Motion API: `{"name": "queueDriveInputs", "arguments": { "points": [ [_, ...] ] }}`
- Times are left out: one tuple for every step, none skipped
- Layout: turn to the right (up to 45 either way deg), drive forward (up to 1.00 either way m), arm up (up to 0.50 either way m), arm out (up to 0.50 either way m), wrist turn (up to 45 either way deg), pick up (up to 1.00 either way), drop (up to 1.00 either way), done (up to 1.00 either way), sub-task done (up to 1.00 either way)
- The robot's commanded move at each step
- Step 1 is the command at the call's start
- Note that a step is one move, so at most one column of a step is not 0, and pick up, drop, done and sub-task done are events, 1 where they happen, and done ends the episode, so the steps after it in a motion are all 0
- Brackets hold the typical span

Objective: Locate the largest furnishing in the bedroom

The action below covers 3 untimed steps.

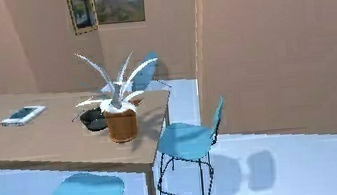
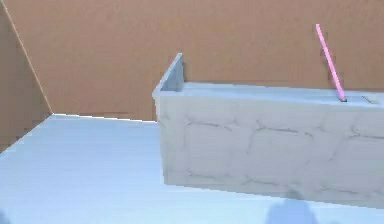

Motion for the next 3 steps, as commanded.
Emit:
{"name": "queueDriveInputs", "arguments": {
  "points": [
    [-45.0, 0.00, 0.00, 0.00, 0.0, 0.00, 0.00, 0.00, 0.00],
    [-45.0, 0.00, 0.00, 0.00, 0.0, 0.00, 0.00, 0.00, 0.00],
    [-36.0, 0.00, 0.00, 0.00, 0.0, 0.00, 0.00, 0.00, 0.00]
  ]
}}
